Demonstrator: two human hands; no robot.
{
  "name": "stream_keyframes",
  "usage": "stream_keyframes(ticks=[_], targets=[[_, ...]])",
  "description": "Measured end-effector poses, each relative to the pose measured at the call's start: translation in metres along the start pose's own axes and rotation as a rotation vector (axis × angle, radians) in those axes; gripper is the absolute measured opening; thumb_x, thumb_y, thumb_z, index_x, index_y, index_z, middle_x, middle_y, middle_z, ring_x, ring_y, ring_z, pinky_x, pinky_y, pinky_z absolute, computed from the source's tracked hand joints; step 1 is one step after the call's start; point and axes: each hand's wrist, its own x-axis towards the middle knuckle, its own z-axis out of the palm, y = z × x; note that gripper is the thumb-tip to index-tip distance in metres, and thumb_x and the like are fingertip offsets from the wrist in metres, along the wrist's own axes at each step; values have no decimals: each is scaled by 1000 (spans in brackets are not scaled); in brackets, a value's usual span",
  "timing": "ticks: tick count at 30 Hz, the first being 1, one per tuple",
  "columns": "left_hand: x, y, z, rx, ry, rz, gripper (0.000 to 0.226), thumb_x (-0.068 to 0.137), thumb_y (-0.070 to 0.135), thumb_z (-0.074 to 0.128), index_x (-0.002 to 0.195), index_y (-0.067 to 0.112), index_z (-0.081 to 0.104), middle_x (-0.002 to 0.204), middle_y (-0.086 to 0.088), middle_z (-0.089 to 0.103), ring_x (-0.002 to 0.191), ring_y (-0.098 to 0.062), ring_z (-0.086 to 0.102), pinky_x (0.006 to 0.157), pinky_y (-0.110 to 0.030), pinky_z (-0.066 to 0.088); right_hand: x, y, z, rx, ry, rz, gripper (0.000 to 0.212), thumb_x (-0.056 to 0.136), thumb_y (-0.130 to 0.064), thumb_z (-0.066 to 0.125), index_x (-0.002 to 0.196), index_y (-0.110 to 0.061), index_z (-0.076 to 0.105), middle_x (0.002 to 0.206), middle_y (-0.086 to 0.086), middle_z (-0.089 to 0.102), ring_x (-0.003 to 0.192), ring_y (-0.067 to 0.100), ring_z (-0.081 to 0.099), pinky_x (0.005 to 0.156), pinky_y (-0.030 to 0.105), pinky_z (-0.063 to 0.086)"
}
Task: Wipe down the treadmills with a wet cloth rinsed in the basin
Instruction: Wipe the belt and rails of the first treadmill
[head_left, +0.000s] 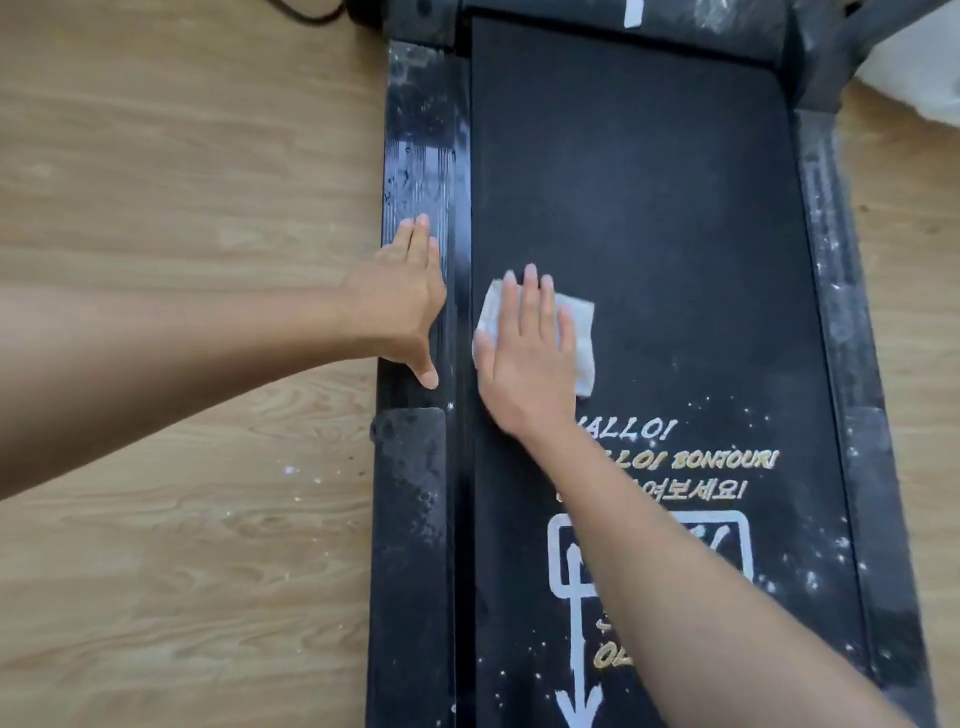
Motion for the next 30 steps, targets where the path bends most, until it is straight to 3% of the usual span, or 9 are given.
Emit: stream_keyframes(ticks=[2, 5, 7, 12, 14, 21, 23, 26, 30], targets=[[-2, 6, -8, 106, 10, -8, 165, 55, 82, 80, 157, -12, -9, 167, -32, -15, 158, -41, -9, 129, -49, 9, 77, 8, -18, -4, 2, 1, 67, 111, -45, 22, 169, -14, 8, 177, 9, 2, 164, 25, 1, 131, 48, 7], [-2, 19, -17, 314, 104, 165, 161, 57, 78, 81, 159, -10, -7, 169, -27, -14, 159, -38, -9, 129, -50, 9, 113, 18, -33, -8, -41, -16, 68, 112, -47, 20, 169, -15, 2, 177, 9, -4, 164, 25, -4, 131, 49, 4], [-1, 26, -20, 335, 88, 259, 155, 60, 70, 86, 160, -8, -4, 169, -27, -11, 159, -38, -6, 130, -47, 9, 62, 28, -25, -6, -31, -35, 70, 111, -48, 18, 169, -12, 3, 177, 12, -2, 164, 28, -2, 130, 51, 9], [5, 27, -30, 265, -17, 282, 147, 61, 58, 93, 159, -11, 7, 167, -32, -5, 159, -40, 3, 128, -45, 20, -214, 36, 7, -31, -79, -6, 72, 108, -42, 26, 168, -6, 9, 177, 14, 0, 162, 36, 11, 126, 52, 18], [7, 25, -28, 243, -32, 307, 145, 61, 58, 93, 159, -9, 11, 167, -32, -3, 159, -39, 4, 126, -45, 24, -247, 37, 13, -28, -174, 19, 74, 107, -44, 30, 167, -5, 13, 176, 15, 4, 161, 37, 18, 124, 52, 18], [23, 25, -15, 292, -54, 294, 153, 61, 60, 92, 160, -9, -2, 167, -32, -14, 159, -39, 0, 128, -47, 21, 49, 67, -23, 13, 36, 157, 73, 107, -49, 25, 169, -12, 11, 177, 11, 5, 164, 25, 2, 131, 49, 9], [25, 32, -15, 348, -79, 280, 153, 63, 59, 92, 158, -11, -5, 165, -35, -14, 159, -42, 0, 128, -47, 19, 105, 81, -41, 6, -36, 117, 74, 108, -50, 25, 169, -14, 2, 177, 9, -4, 164, 23, -6, 131, 48, 2], [20, 36, -20, 419, -93, 256, 152, 64, 59, 91, 156, -14, -5, 162, -42, -13, 157, -48, 4, 127, -50, 21, 112, 107, -65, -41, -286, -85, 86, 107, -63, 28, 167, -16, -12, 175, 6, -20, 161, 21, -21, 131, 45, -8], [8, 55, -34, 465, -141, 207, 147, 69, 55, 90, 156, -15, -5, 160, -43, -14, 156, -51, 3, 127, -51, 20, 14, 163, -91, -320, -504, -455, 104, 100, -76, 29, 165, -10, -17, 172, 15, -25, 160, 28, -24, 132, 52, 3]])
